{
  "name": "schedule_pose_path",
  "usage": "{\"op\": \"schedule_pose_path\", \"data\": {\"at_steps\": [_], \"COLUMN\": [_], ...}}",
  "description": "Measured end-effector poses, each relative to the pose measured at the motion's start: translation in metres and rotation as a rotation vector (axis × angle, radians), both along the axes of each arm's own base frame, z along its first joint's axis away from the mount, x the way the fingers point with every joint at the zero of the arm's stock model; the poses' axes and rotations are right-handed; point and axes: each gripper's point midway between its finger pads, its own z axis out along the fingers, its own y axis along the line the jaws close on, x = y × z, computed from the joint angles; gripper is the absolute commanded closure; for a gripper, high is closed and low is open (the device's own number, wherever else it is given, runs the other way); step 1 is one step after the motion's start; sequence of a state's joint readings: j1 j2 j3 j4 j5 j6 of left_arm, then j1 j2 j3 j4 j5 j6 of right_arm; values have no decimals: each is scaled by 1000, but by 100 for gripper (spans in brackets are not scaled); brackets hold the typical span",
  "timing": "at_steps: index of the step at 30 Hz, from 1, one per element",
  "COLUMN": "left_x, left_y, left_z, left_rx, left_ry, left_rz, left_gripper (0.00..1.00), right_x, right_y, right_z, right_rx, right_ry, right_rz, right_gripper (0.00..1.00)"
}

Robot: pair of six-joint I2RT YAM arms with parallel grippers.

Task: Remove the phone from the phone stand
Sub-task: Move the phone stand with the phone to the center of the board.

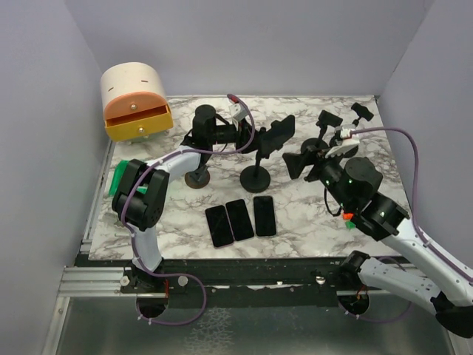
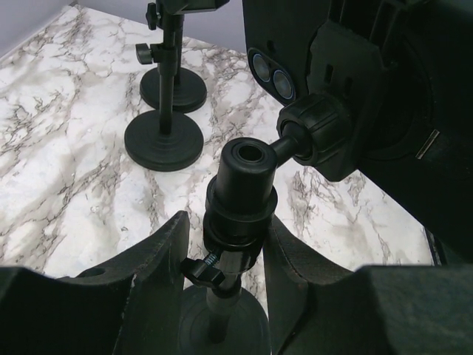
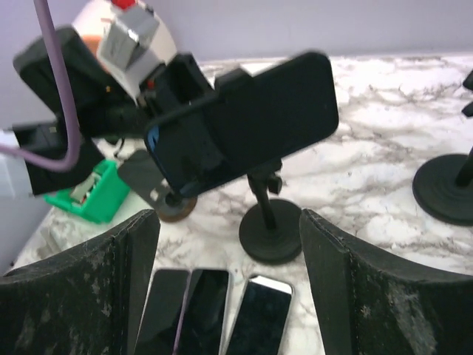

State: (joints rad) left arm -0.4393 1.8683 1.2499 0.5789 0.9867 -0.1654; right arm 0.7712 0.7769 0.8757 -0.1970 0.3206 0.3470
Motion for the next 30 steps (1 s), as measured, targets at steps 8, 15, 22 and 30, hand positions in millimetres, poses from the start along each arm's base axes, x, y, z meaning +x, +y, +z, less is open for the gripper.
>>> {"op": "schedule_pose_path", "data": {"at_steps": [8, 15, 22, 30], "left_x": [-5, -8, -5, -27], "left_y": [4, 13, 49, 115], "left_z": [-2, 6, 51, 87], "left_rx": [-1, 0, -35, -130], "left_ry": [-8, -20, -135, -123], "left_rz": [21, 94, 322, 644], "left_gripper": [50, 17, 1, 1], "right_x": [27, 37, 34, 20], "right_y": [11, 14, 11, -3], "right_z": [31, 49, 57, 76], "right_rx": [27, 31, 32, 60], "right_ry": [-38, -66, -87, -143], "right_rz": [-63, -86, -86, -81], "right_gripper": [20, 20, 20, 20]}}
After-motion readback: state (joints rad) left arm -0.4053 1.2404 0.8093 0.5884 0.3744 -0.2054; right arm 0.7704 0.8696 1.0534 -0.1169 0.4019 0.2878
